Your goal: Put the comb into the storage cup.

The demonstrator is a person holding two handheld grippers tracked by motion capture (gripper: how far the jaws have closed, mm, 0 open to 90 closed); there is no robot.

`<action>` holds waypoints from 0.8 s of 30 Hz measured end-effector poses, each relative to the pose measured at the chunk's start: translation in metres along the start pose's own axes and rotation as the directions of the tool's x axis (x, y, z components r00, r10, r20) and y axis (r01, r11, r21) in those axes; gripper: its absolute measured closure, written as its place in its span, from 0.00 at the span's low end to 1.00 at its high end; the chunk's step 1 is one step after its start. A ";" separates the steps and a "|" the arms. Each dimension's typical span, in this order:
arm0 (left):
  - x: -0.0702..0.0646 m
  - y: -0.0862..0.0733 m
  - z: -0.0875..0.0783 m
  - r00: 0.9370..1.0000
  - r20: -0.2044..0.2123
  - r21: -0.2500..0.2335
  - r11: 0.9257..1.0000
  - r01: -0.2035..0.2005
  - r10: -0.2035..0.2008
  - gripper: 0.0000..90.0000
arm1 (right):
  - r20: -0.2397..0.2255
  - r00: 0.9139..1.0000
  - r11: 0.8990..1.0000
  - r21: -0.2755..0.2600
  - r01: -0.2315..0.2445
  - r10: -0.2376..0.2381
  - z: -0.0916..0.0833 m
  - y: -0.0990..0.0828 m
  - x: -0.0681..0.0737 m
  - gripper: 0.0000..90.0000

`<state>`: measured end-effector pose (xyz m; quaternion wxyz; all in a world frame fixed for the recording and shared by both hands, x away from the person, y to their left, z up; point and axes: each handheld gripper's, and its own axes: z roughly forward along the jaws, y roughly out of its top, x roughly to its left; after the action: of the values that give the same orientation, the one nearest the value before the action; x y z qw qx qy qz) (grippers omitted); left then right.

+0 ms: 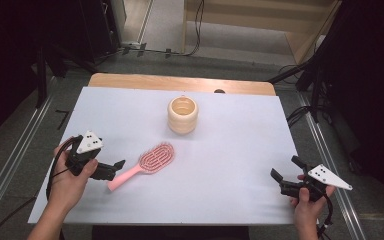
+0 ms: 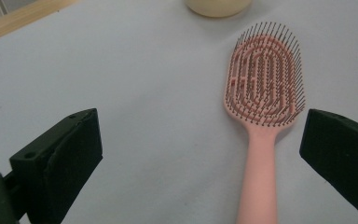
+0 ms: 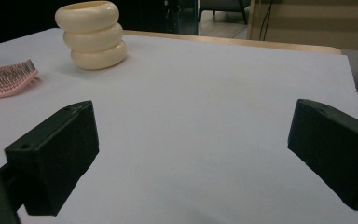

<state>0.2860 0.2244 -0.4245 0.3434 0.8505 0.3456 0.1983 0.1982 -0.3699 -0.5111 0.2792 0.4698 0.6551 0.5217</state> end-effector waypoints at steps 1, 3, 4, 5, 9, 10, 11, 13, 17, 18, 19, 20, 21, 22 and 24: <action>0.000 0.001 0.001 1.000 0.003 0.008 1.000 -0.006 0.006 0.00 | 0.002 1.000 1.000 0.002 0.001 -0.001 0.000 0.000 0.000 0.00; -0.001 0.002 0.003 1.000 0.003 0.013 1.000 -0.006 0.006 0.00 | 0.003 1.000 1.000 0.003 0.002 -0.002 0.001 0.000 0.000 0.00; -0.002 0.002 0.004 1.000 0.005 0.016 1.000 -0.004 0.004 0.00 | 0.001 1.000 1.000 0.003 0.004 -0.005 0.001 0.000 0.000 0.00; -0.002 0.003 0.005 1.000 0.005 0.018 1.000 -0.005 0.005 0.00 | 0.001 1.000 1.000 0.004 0.008 -0.008 0.001 0.000 0.000 0.00; -0.005 0.005 0.009 1.000 0.011 0.034 0.999 -0.008 0.008 0.00 | 0.002 1.000 1.000 0.008 0.004 -0.005 0.001 0.000 0.001 0.00; -0.005 0.006 0.010 1.000 0.014 0.037 0.999 -0.012 0.011 0.00 | 0.004 1.000 1.000 0.010 0.009 -0.009 0.002 0.000 0.000 0.00; -0.006 0.006 0.011 1.000 0.015 0.044 0.999 -0.014 0.014 0.00 | 0.005 1.000 1.000 0.011 0.011 -0.011 0.002 0.000 0.000 0.00; -0.007 0.007 0.014 1.000 0.018 0.051 0.999 -0.019 0.018 0.00 | 0.005 1.000 1.000 0.016 0.012 -0.012 0.003 0.000 0.001 0.00; -0.010 0.009 0.020 1.000 0.013 0.078 0.997 -0.015 0.014 0.00 | 0.005 1.000 1.000 0.019 0.024 -0.025 0.004 0.000 0.002 0.00; -0.010 0.009 0.021 1.000 0.015 0.082 0.996 -0.020 0.019 0.00 | 0.006 1.000 0.999 0.021 0.030 -0.030 0.004 0.000 0.002 0.00; -0.011 0.009 0.022 1.000 0.016 0.089 0.996 -0.023 0.022 0.00 | 0.006 1.000 0.999 0.022 0.027 -0.027 0.004 0.000 0.002 0.00; -0.012 0.009 0.023 0.999 0.019 0.092 0.995 -0.028 0.026 0.00 | 0.006 1.000 0.999 0.022 0.027 -0.027 0.004 0.000 0.002 0.00; -0.013 0.009 0.024 0.999 0.019 0.094 0.995 -0.027 0.025 0.00 | 0.007 1.000 0.999 0.022 0.026 -0.026 0.004 0.000 0.002 0.00; -0.013 0.010 0.025 0.999 0.018 0.101 0.994 -0.034 0.032 0.00 | 0.007 1.000 0.999 0.023 0.026 -0.026 0.004 0.000 0.002 0.00; -0.015 0.010 0.028 0.999 0.028 0.114 0.993 -0.036 0.033 0.00 | 0.008 1.000 0.999 0.022 0.027 -0.027 0.004 0.000 0.002 0.00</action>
<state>0.2963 0.1958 -0.4383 0.2950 0.8772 0.3371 0.1728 0.2013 -0.3663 -0.5121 0.2836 0.4660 0.6660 0.5088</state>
